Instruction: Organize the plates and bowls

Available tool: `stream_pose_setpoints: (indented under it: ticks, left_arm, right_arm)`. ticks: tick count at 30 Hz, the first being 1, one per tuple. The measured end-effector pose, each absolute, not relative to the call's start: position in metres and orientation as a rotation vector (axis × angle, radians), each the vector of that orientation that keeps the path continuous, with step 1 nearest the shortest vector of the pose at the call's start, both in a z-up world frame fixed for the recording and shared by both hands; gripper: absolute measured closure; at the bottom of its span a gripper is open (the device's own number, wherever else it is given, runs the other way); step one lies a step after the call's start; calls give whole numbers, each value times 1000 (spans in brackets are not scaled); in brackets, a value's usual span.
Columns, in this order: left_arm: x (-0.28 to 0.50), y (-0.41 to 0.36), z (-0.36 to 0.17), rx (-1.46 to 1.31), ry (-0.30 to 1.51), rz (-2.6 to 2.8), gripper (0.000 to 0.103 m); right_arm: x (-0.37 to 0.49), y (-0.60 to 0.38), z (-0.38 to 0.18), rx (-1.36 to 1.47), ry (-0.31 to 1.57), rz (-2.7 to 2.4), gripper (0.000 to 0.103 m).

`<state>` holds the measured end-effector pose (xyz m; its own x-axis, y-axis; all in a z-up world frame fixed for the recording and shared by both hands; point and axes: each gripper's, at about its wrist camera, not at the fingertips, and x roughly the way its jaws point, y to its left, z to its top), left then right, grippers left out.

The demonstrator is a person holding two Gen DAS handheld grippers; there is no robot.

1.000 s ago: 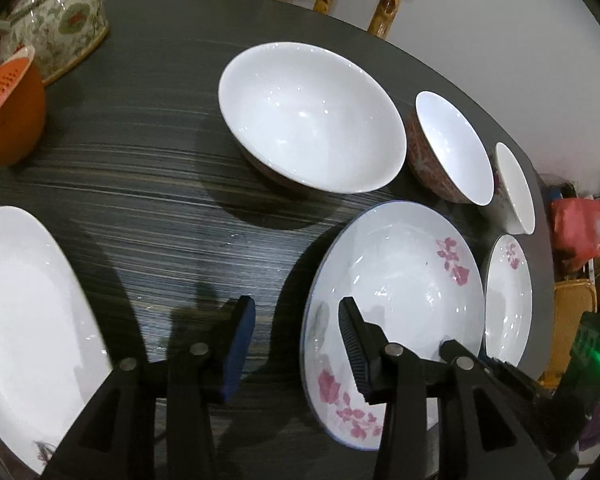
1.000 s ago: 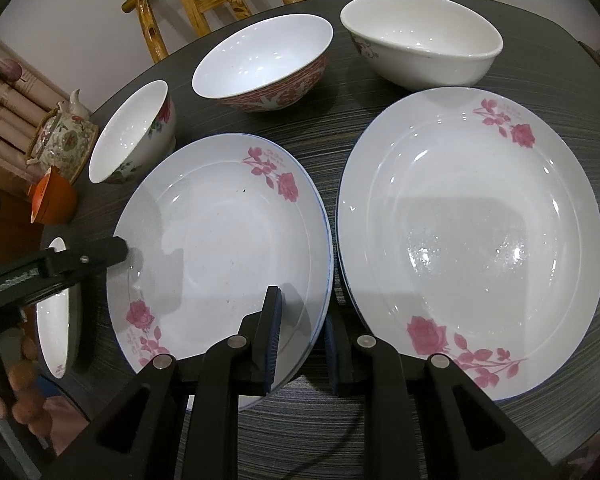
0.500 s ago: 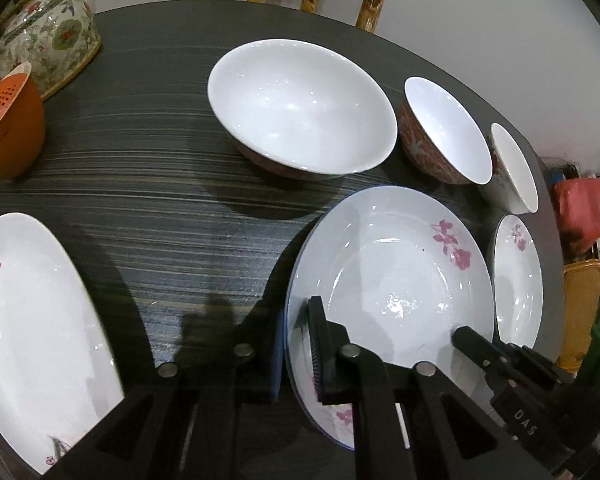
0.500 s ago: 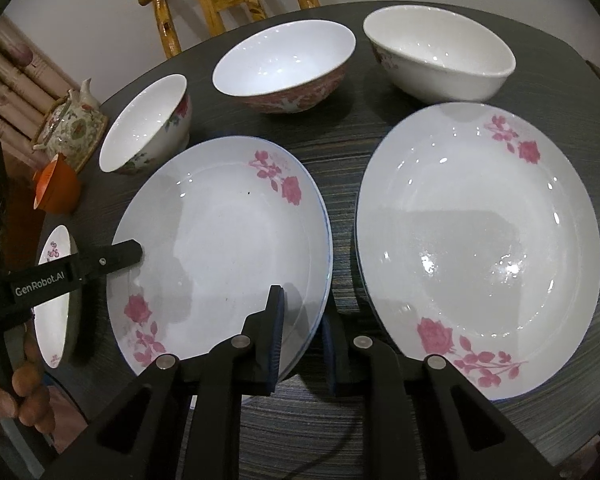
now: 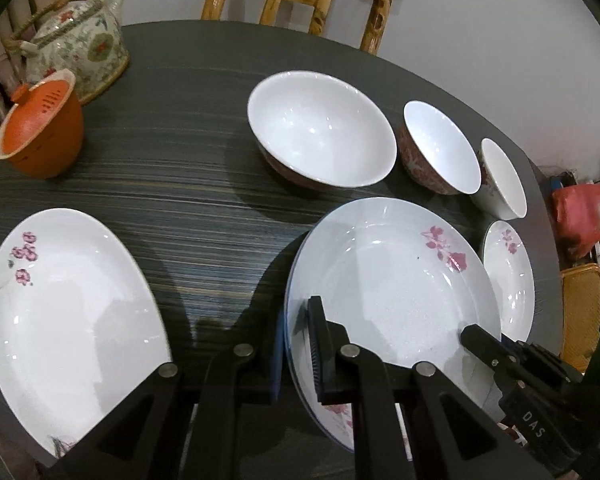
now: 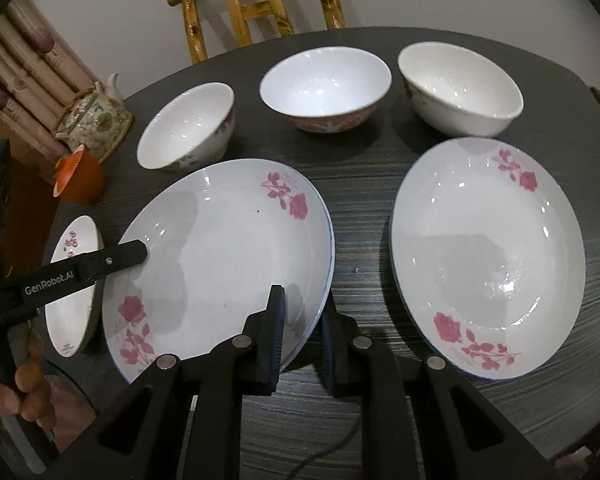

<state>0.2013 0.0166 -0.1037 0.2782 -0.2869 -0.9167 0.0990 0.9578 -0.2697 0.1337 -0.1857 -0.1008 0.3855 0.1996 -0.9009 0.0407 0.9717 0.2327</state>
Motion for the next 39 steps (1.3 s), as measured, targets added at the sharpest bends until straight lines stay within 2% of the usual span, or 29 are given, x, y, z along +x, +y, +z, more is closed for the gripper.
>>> stream_pose_setpoints:
  ticks: [10,23,32,39]
  left_arm:
    - [186,51,-77,-201,1209,-243,92]
    - [159,143,-57,-242,1164,-126,92]
    - [146,214,-70,-297,1171,-31,92]
    - [144,241,-89,-308,1188,-13,91]
  right_arm:
    - [130,-159,-74,194,1132,141,87]
    - [126,-86,-57,145,1113,262,87]
    - [134,-13,-64,103,1144,355,87]
    - [139,21,-78,64,1170,383,87]
